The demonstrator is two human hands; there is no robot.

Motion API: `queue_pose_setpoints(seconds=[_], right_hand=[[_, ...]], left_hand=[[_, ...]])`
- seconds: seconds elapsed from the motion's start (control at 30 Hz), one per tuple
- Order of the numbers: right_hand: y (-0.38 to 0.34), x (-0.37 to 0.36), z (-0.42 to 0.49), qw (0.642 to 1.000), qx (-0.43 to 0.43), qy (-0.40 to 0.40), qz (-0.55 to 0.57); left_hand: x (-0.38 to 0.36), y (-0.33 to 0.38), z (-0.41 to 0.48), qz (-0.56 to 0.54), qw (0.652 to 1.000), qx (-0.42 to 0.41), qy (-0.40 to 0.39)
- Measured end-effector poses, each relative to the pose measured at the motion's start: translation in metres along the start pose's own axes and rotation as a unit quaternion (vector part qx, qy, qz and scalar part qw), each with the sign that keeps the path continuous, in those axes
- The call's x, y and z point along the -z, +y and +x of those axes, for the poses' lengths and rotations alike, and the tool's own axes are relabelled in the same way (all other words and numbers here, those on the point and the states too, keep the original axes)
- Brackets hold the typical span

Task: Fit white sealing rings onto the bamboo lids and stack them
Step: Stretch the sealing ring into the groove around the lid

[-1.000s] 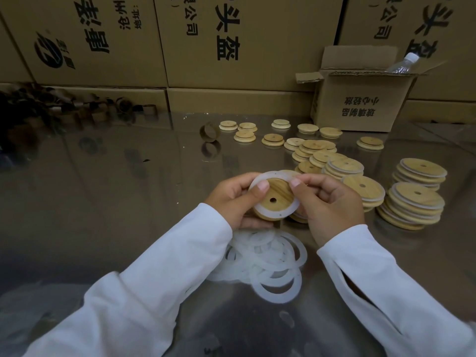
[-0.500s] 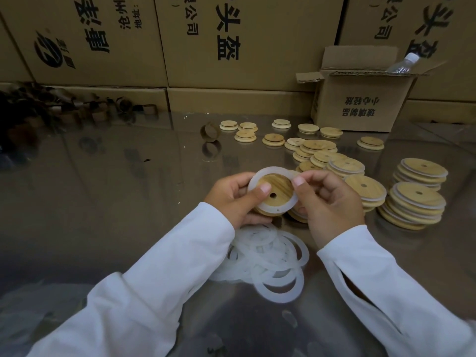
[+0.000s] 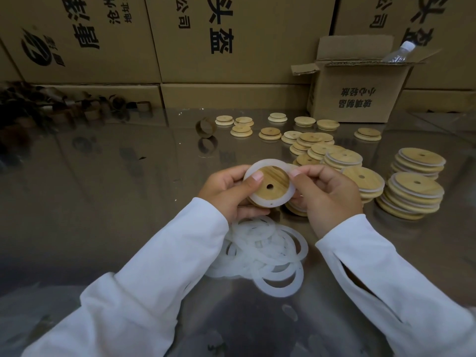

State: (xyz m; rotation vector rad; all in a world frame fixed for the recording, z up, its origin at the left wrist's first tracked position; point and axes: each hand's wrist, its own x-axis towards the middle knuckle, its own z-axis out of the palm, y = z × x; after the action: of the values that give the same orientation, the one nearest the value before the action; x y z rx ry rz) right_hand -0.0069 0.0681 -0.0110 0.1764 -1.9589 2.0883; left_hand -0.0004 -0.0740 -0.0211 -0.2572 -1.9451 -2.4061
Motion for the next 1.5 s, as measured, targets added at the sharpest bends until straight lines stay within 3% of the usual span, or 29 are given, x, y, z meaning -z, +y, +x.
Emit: queue_pose_setpoints(seconds=[0.8,1.5], right_hand=[[0.0029,-0.0001,-0.0003,0.998,-0.007,-0.014,-0.063],[0.0023,0.0025,-0.0007,0.997,0.011,-0.020,-0.071]], left_hand=[[0.0019,0.0002,-0.0009,0.002,0.999,-0.035,0.021],[-0.0004,0.0025,-0.0010,-0.033,0.999,0.001,0.032]])
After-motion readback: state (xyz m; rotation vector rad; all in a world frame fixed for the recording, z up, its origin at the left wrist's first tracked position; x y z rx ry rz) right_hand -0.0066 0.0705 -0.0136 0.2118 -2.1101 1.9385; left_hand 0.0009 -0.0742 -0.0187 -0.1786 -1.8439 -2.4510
